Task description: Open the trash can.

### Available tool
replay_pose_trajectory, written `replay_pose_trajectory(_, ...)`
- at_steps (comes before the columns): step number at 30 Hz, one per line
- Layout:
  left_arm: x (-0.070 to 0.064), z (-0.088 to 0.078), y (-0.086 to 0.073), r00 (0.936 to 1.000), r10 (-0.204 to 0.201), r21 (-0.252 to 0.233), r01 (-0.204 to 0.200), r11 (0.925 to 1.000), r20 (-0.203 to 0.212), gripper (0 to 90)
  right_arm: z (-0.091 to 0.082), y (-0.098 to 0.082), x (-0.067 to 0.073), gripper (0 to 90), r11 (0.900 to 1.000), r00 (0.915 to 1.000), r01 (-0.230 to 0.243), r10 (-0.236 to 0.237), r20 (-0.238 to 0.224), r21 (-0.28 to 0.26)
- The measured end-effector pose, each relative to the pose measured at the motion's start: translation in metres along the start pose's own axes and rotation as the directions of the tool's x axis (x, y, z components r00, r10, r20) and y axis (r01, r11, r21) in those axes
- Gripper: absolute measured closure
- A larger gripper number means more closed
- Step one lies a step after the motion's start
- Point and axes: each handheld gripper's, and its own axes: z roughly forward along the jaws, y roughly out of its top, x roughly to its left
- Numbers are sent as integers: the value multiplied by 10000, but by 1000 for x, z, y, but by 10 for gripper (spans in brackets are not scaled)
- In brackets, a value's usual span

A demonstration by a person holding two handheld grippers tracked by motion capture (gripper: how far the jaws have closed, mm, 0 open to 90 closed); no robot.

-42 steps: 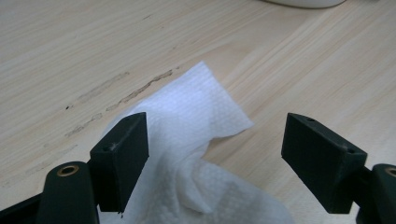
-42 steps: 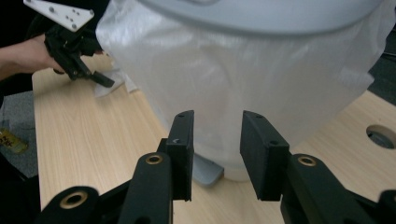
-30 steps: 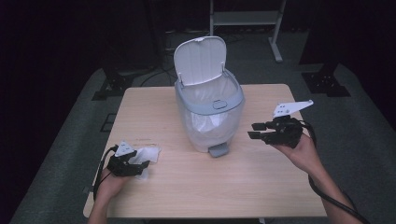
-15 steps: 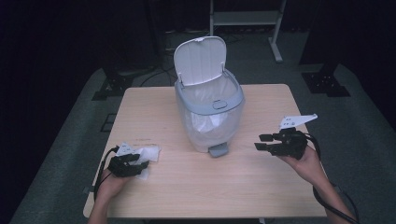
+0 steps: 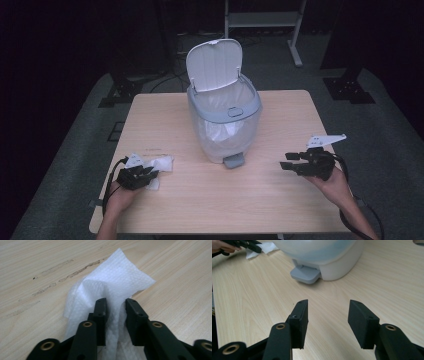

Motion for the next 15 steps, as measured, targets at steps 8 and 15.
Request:
replay_pose_trajectory(8, 3, -1, -2, 9998, -83, -91, 84, 9999, 157, 827, 2, -15, -7, 466, 9998, 9997, -206, 206, 99, -64)
replay_pose_trajectory(15, 1, -1, -1, 9997, 20, -15, -20, 10000, 229, 842, 5, -22, -8, 437, 9996, 9995, -259, 260, 203, -56)
